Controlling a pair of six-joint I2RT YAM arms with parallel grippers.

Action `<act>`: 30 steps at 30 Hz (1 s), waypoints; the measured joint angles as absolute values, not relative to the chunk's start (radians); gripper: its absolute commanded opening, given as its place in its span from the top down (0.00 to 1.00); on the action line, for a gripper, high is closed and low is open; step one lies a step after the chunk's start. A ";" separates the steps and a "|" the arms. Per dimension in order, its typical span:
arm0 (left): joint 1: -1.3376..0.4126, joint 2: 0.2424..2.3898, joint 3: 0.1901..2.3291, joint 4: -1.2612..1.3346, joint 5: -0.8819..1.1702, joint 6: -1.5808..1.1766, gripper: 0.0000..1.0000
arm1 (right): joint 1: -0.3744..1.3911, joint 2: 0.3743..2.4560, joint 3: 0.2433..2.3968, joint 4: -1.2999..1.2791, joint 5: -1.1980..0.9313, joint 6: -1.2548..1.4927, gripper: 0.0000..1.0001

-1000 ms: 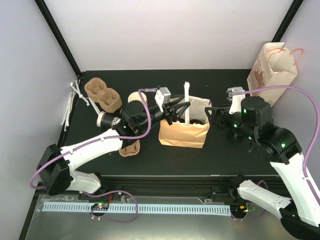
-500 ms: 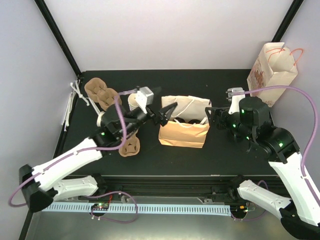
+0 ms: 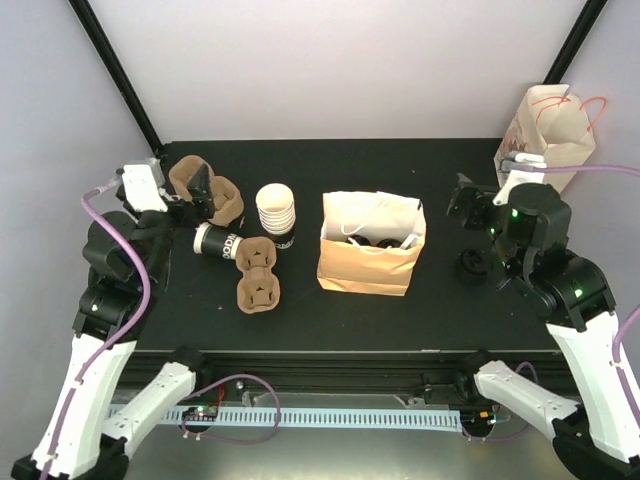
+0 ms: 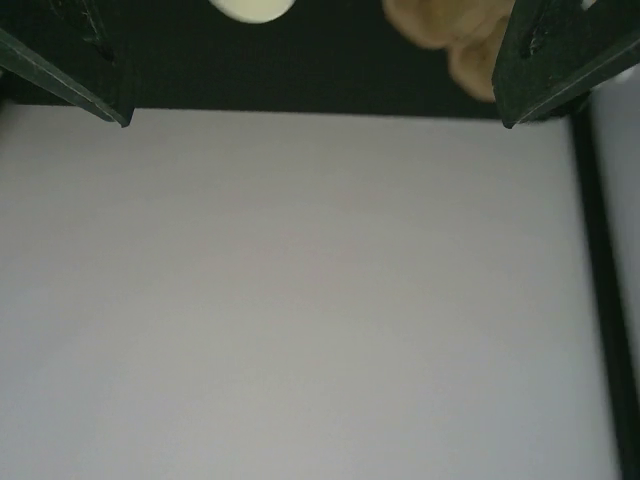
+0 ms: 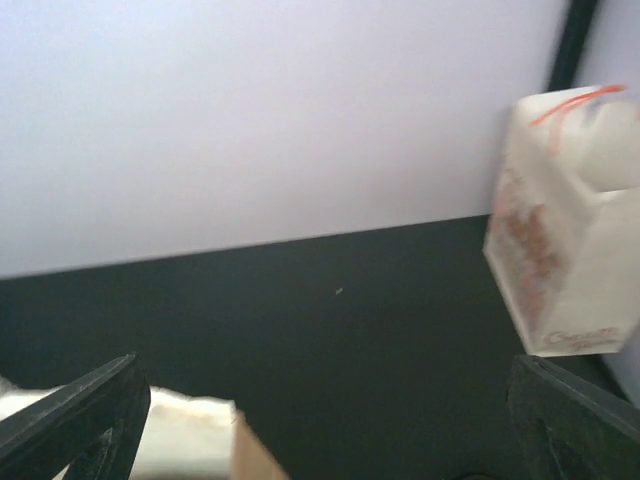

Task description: Pack the takeout coffee

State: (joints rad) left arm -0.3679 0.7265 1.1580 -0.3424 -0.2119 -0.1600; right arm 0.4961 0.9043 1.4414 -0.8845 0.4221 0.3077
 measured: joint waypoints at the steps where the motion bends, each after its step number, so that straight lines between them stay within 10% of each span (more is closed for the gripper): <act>1: -0.320 0.719 1.153 -0.373 -0.214 -0.169 0.01 | 0.482 0.892 1.431 -0.862 0.451 0.307 0.00; 12: 0.042 0.668 0.803 -0.471 -0.107 -0.324 0.01 | 0.341 0.629 1.030 -0.611 0.646 0.297 0.00; 30: 0.053 0.725 0.397 -0.042 0.092 -0.349 0.01 | 0.121 0.563 0.218 0.088 0.414 0.261 0.05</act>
State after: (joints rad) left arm 0.0532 0.7250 0.3973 -0.0422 0.0917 -0.3489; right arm 0.1211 0.5632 0.2180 0.0883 0.4141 0.2611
